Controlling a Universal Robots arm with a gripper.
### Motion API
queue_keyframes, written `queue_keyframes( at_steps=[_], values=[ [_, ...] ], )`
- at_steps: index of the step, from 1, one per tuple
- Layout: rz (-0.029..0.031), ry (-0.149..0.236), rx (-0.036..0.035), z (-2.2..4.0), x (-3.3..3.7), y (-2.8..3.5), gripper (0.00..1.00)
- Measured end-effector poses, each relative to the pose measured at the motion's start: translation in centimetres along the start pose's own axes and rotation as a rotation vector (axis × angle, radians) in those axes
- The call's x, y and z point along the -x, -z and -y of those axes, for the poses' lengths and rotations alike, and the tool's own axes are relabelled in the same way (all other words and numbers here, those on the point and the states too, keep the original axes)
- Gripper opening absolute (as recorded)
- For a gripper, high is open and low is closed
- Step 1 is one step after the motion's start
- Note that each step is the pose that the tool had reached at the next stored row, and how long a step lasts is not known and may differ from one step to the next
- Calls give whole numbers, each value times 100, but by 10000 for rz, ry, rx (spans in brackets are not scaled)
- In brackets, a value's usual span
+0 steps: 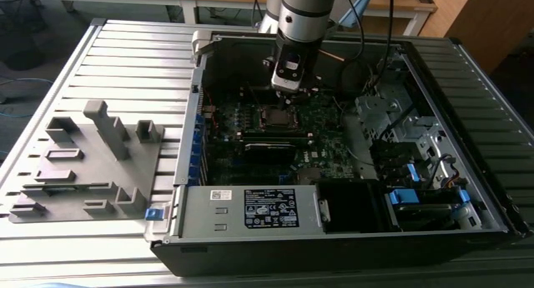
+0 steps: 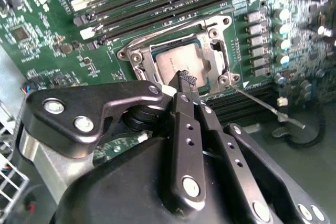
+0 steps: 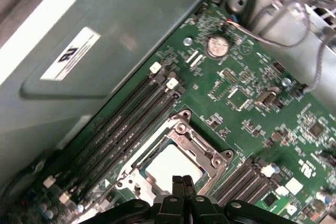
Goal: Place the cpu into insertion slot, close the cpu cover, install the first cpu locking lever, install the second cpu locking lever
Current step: 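Close the cpu cover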
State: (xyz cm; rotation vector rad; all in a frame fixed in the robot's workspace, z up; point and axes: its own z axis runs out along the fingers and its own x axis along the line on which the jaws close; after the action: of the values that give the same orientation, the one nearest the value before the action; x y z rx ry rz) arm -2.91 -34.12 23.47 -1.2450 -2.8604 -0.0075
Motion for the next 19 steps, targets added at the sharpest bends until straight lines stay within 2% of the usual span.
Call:
queue_keyframes(
  at_steps=[19],
  values=[
    [14, 3429, -76, 0, 0, -2, 11]
  ],
)
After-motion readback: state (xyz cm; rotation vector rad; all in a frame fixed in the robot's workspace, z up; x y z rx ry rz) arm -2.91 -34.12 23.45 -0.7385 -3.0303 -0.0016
